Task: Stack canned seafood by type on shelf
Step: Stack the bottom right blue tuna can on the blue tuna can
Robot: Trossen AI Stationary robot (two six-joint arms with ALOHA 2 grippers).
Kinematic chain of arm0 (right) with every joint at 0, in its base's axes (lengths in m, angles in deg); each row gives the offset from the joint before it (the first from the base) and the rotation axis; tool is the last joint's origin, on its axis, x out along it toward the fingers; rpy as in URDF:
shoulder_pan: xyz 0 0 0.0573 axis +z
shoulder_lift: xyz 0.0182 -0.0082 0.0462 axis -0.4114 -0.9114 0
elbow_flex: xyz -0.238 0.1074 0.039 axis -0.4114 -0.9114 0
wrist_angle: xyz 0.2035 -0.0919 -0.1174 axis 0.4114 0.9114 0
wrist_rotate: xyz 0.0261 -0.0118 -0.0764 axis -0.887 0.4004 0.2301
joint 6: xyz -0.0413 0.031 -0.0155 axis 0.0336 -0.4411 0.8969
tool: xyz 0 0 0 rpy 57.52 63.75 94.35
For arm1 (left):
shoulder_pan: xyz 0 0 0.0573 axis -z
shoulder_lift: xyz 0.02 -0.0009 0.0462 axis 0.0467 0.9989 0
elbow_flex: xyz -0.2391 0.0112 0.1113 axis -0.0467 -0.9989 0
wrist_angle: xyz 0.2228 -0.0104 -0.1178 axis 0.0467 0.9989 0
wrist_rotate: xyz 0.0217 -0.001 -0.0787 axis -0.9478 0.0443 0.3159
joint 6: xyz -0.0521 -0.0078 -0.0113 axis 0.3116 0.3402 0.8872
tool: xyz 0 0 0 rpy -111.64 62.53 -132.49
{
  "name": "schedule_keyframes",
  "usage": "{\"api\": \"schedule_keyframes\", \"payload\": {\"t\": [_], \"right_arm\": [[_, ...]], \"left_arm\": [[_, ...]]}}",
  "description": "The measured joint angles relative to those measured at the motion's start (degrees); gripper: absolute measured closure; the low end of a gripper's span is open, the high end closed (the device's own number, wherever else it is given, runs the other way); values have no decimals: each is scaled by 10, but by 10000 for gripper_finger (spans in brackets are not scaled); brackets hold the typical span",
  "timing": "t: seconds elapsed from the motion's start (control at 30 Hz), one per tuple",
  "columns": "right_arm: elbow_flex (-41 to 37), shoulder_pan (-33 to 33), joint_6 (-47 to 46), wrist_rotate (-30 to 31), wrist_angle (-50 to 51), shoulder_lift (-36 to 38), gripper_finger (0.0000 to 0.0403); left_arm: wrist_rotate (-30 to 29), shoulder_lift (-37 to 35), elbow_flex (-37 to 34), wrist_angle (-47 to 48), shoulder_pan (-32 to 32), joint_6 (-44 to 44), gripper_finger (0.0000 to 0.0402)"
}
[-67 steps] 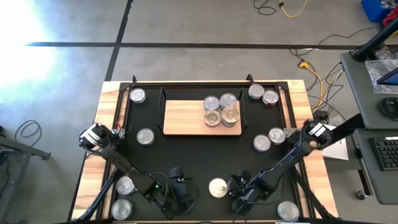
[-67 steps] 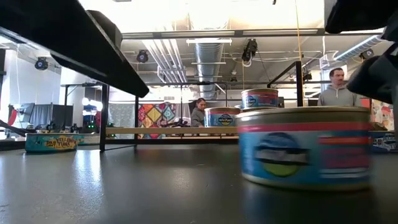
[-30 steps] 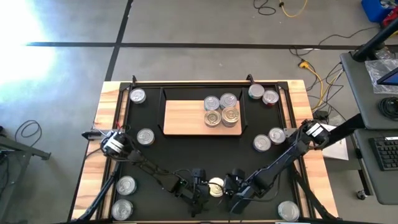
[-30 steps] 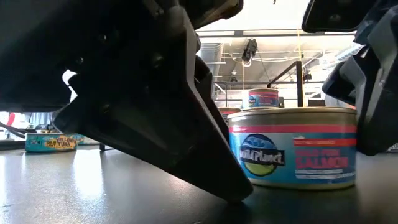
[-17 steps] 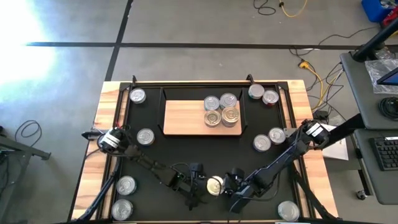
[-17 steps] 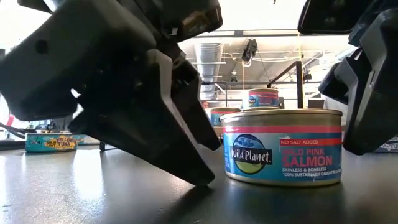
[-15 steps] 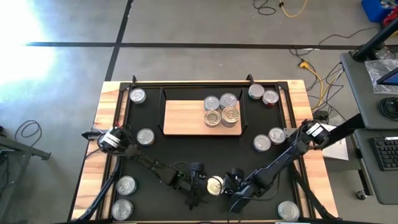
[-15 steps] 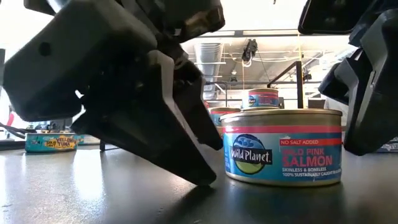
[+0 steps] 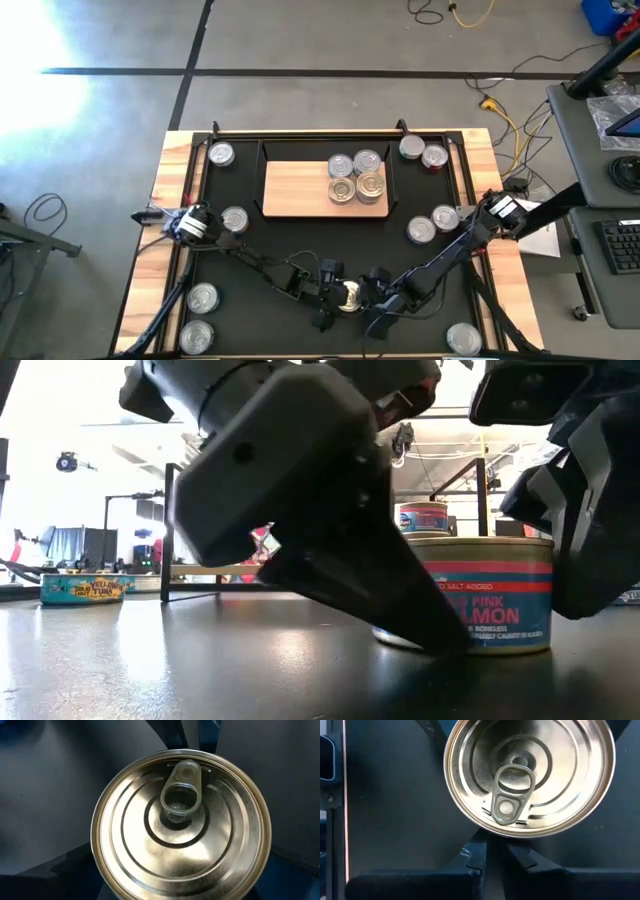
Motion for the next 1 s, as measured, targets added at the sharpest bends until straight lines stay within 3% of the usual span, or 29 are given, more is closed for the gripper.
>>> {"api": "schedule_keyframes", "payload": {"t": [0.5, 0.8, 1.0], "right_arm": [[0, -8, 10, 15, 4, 0, 369], [3, -9, 9, -3, 28, 7, 369], [11, -9, 5, -11, 115, 50, 369]], "left_arm": [[-23, 37, 10, -94, -2, 66, 3], [-21, 21, 27, 7, 2, 107, 15], [-56, -27, 27, 86, 5, 153, 31]]}}
